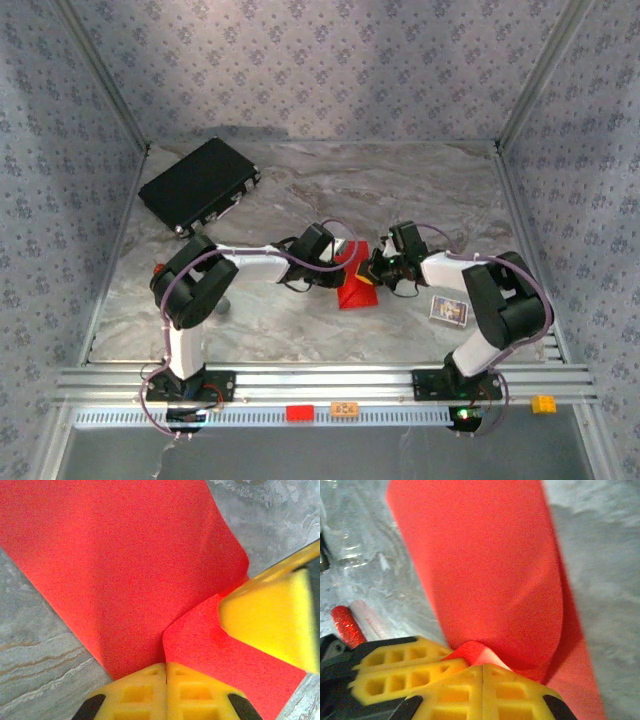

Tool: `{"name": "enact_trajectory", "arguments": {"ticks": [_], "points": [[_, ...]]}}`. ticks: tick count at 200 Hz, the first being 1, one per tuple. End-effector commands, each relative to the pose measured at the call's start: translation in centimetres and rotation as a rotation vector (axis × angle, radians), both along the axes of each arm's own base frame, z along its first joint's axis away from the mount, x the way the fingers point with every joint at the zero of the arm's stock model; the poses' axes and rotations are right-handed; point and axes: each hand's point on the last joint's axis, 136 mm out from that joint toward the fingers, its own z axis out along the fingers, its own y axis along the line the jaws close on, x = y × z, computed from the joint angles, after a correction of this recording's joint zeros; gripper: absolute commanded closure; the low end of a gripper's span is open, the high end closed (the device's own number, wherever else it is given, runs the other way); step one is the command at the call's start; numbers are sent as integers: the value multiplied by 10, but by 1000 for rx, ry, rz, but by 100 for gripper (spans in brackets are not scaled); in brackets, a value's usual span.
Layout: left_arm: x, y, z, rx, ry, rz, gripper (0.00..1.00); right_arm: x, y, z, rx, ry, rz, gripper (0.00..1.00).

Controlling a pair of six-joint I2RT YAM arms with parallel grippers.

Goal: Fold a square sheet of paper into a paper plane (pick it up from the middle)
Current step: Fold the triangle a second time at the center of the table.

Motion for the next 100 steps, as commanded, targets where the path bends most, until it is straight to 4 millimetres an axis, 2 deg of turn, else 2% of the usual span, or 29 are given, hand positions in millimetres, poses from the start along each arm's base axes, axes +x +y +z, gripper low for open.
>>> {"name": "enact_trajectory", "arguments": {"ticks": [1,28,72,89,100], "points": [[-4,2,-10,35,30,-21,98,-15,-19,-29,-81,77,-28,97],[-5,2,-11,38,33,-20,99,-16,-22,-33,-59,90,-49,97],[-5,4,-12,46,33,-22,99,8,-12,6,23,-4,-31,96],[-5,3,-12,45,34,-19,99,15,-13,11,42,-19,-32,96],[-5,3,-12,44,34,-20,99,17,-16,6,36,-7,-41,96]]}}
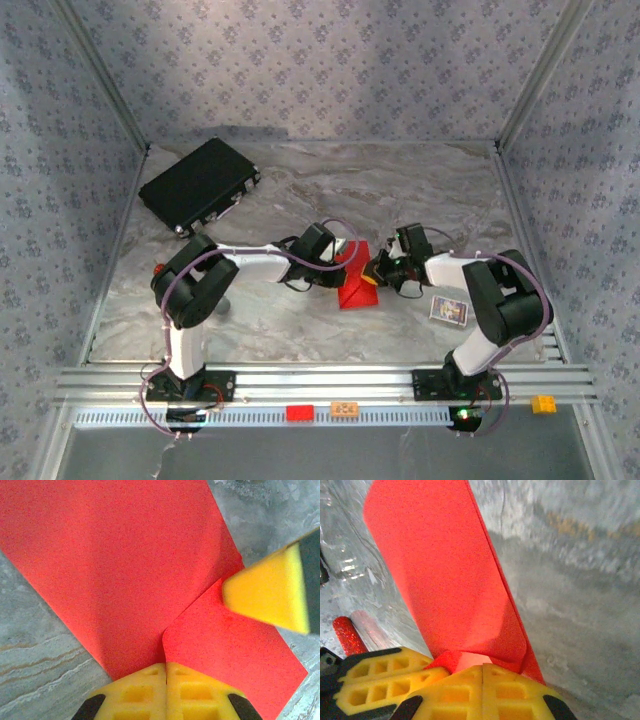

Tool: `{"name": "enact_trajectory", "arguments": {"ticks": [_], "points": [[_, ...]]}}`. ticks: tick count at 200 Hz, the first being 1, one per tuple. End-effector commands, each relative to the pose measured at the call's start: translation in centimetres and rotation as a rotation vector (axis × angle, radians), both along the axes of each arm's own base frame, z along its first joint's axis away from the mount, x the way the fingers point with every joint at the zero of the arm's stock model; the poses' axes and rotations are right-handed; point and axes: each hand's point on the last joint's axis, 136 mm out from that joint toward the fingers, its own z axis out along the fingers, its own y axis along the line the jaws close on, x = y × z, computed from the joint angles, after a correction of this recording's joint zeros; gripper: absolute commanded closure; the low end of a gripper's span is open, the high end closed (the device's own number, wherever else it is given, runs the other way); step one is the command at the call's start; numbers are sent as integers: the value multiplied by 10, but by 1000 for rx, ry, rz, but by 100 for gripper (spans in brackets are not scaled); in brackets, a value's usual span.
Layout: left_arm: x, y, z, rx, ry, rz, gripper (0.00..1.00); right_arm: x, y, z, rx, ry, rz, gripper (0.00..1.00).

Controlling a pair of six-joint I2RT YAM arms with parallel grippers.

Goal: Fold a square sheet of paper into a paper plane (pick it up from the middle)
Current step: Fold the triangle a second time at the center of the table.

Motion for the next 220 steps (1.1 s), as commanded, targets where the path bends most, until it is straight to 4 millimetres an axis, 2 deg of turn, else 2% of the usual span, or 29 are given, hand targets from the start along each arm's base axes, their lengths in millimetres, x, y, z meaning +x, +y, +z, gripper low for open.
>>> {"name": "enact_trajectory", "arguments": {"ticks": [1,46,69,91,119,132,148,181,220], "points": [[-5,4,-12,40,27,-18,99,10,-2,7,13,-17,1,96],[-5,5,-12,41,27,-16,99,-6,-25,-33,-48,78,-55,97],[-5,4,-12,40,27,-19,99,-10,-38,-43,-76,103,-103,97],[-5,5,-13,43,28,-19,99,-1,-38,-30,-38,58,-114,96],[-6,5,-13,43,29,-18,99,13,-31,4,1,-38,-85,96],[-6,5,-14,42,29,-19,99,15,-22,20,34,-73,-50,95],[-5,5,-13,41,29,-19,99,13,-8,30,57,-89,-8,95],[-6,4,-13,42,29,-21,99,0,21,24,56,-65,66,96],[-6,4,-14,40,29,-22,99,-9,11,-12,-3,16,45,96]]}}
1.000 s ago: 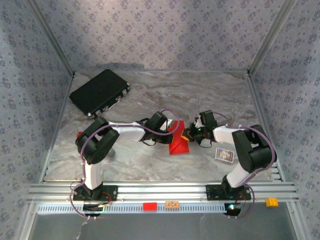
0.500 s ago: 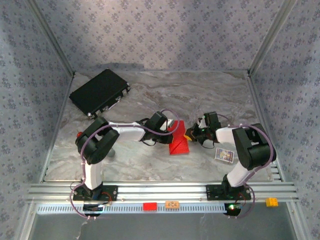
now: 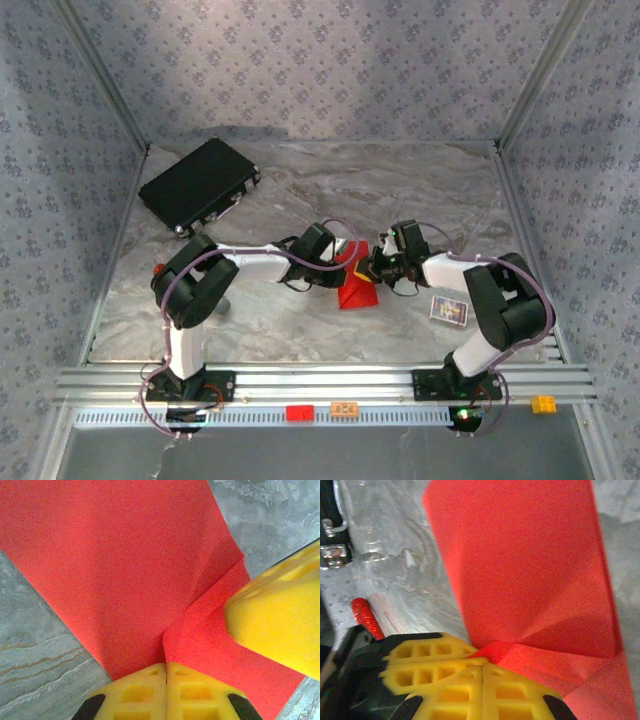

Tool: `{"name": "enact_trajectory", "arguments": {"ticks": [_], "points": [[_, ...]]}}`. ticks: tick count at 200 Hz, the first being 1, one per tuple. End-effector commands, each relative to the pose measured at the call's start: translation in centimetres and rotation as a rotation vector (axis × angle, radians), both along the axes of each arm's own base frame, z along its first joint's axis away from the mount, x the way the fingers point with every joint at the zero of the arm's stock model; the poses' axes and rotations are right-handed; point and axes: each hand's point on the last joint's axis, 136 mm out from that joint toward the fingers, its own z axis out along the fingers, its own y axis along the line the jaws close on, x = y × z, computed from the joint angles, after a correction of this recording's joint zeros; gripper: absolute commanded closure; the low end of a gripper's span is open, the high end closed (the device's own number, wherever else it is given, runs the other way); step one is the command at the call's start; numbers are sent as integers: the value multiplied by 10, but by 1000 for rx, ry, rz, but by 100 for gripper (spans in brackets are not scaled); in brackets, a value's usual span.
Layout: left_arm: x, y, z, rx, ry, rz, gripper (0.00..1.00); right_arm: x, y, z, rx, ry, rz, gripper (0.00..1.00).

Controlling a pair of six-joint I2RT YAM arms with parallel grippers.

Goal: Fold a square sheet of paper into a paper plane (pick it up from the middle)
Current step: Fold the triangle a second time at the center of the table.

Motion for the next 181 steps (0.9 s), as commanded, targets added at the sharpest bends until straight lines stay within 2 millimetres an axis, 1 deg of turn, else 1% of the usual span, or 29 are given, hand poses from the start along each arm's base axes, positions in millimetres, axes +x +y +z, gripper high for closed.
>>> {"name": "enact_trajectory", "arguments": {"ticks": [1,21,41,62,103,119,144,160,181], "points": [[-6,4,-13,39,29,-22,99,-5,-11,-25,-45,68,-25,96],[-6,5,-14,40,30,-23,99,-6,-20,-35,-49,92,-50,96],[-7,5,-15,43,29,-23,99,-3,-25,-34,-38,94,-71,97],[-7,6,-16,46,31,-24,99,2,-27,-29,-19,89,-90,96],[-7,5,-15,46,29,-24,99,8,-30,-10,-12,41,-104,96],[-7,6,-16,48,30,-24,99,7,-25,-3,-7,23,-81,96],[-7,6,-15,47,29,-25,99,2,-7,3,11,14,-28,96],[-6,6,-15,46,29,-24,99,-3,3,0,4,25,-2,96],[-7,5,-14,44,28,-24,99,-9,8,-10,-10,48,14,96]]}}
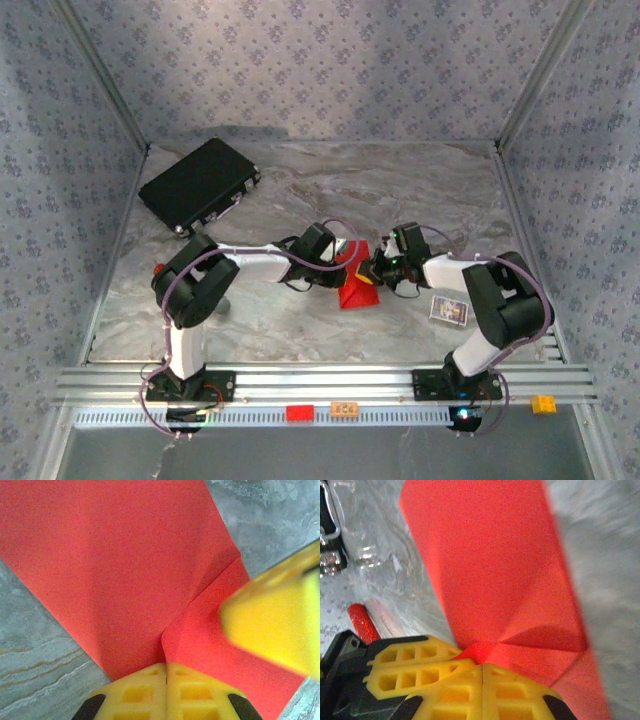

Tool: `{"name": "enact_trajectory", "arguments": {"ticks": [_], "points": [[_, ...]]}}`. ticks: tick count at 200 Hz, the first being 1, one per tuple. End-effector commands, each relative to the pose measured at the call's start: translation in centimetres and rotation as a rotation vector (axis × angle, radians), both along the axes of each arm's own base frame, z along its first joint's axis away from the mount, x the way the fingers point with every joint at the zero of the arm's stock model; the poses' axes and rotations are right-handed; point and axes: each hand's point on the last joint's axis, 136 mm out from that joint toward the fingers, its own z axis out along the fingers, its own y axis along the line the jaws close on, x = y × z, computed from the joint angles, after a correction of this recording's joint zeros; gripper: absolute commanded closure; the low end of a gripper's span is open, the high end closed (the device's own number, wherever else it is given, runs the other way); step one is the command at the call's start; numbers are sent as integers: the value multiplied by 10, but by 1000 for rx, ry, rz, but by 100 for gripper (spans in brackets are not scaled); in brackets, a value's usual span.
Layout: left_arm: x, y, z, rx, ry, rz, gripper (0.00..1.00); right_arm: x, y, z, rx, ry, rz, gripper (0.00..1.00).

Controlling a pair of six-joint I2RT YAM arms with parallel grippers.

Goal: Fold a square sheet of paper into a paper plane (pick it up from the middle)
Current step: Fold the triangle a second time at the center of the table.

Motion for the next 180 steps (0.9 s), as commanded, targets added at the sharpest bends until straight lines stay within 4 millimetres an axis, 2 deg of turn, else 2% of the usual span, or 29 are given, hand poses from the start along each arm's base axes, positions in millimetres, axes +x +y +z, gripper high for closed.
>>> {"name": "enact_trajectory", "arguments": {"ticks": [1,42,73,102,137,159,180], "points": [[-7,6,-13,46,30,-17,99,-4,6,-9,-19,36,12,96],[-6,6,-13,44,29,-15,99,-26,-8,-39,-94,115,4,97],[-4,4,-7,37,27,-9,97,-31,-14,-48,-106,136,-12,97],[3,5,10,29,1,23,84,-26,-13,-45,-101,118,-22,97],[11,16,38,13,-16,116,68,-24,-12,-45,-87,116,-46,98],[6,16,50,-28,5,142,68,-24,-13,-45,-82,115,-60,98],[-6,6,57,-77,36,112,79,-25,-14,-46,-86,115,-65,98]]}}
